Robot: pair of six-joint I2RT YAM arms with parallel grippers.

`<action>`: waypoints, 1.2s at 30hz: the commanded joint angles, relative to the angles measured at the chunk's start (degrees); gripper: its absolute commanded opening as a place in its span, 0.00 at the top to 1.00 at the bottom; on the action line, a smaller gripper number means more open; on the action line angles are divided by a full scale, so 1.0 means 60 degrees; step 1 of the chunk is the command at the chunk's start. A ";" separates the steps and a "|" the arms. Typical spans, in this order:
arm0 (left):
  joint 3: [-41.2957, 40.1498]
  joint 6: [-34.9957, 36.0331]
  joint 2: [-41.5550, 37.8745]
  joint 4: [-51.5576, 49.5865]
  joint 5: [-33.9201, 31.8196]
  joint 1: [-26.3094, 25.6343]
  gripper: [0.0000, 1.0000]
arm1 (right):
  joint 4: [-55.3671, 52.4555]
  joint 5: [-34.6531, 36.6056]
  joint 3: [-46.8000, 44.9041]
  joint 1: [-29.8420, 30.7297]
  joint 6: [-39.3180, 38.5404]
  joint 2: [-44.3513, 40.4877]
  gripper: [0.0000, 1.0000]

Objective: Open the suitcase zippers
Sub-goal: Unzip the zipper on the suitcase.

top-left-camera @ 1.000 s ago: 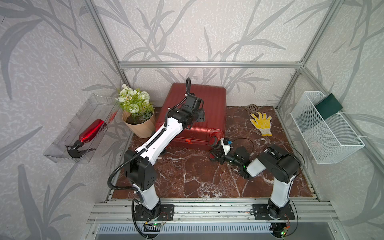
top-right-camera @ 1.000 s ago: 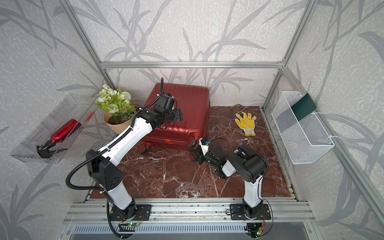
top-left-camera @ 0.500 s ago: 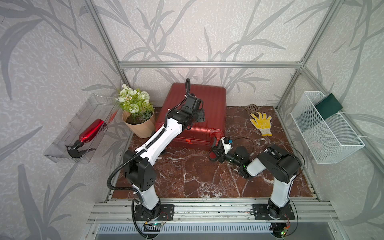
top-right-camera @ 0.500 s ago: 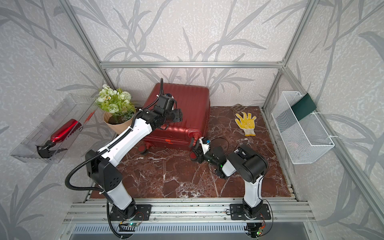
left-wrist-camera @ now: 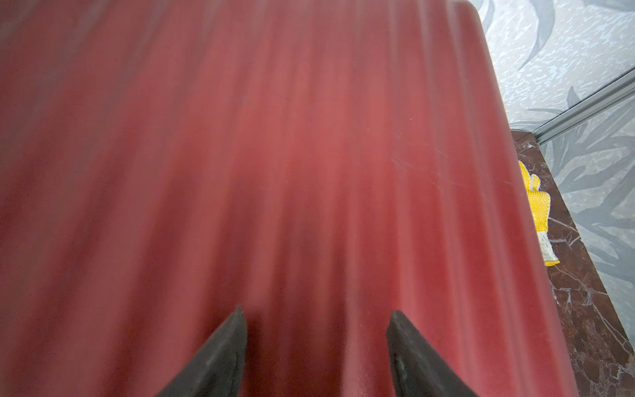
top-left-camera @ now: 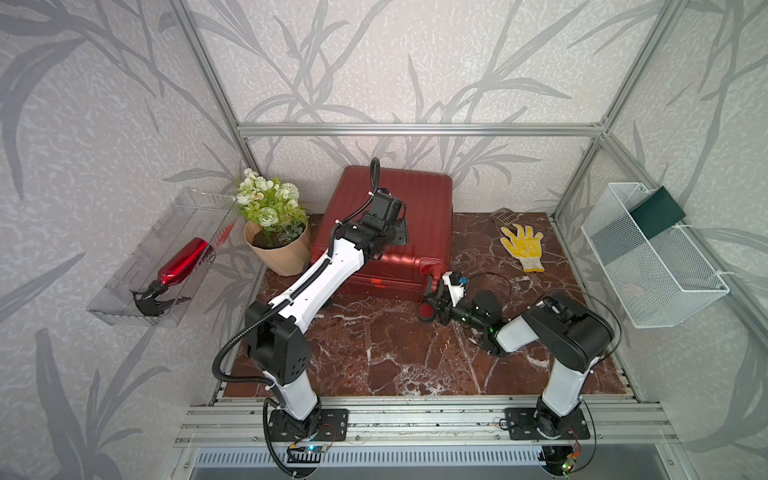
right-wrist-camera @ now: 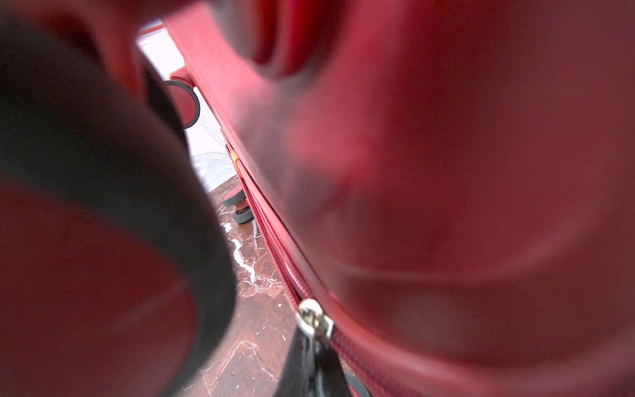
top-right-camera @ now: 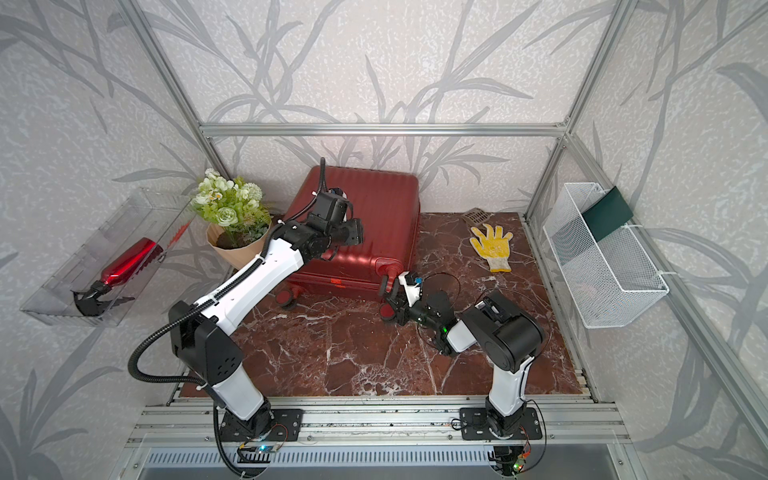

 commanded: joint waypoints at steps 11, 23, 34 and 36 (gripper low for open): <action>-0.2231 -0.0830 -0.2261 -0.1235 0.0146 -0.2768 0.23 | 0.0274 0.1164 -0.1124 -0.0279 -0.0641 -0.1797 1.00; -0.1010 -0.1932 -0.0747 -0.1074 -0.0590 -0.3972 0.01 | -0.0550 0.1076 -0.1117 -0.0240 -0.0626 -0.2485 1.00; 0.0821 -0.2209 0.0663 -0.1916 -0.1682 -0.3958 0.15 | -0.0492 0.1160 -0.1344 -0.0115 -0.0484 -0.2615 1.00; 0.0825 -0.2279 0.0828 -0.1967 -0.1635 -0.3954 0.19 | -0.0530 0.1164 -0.1373 -0.0104 -0.0492 -0.2659 1.00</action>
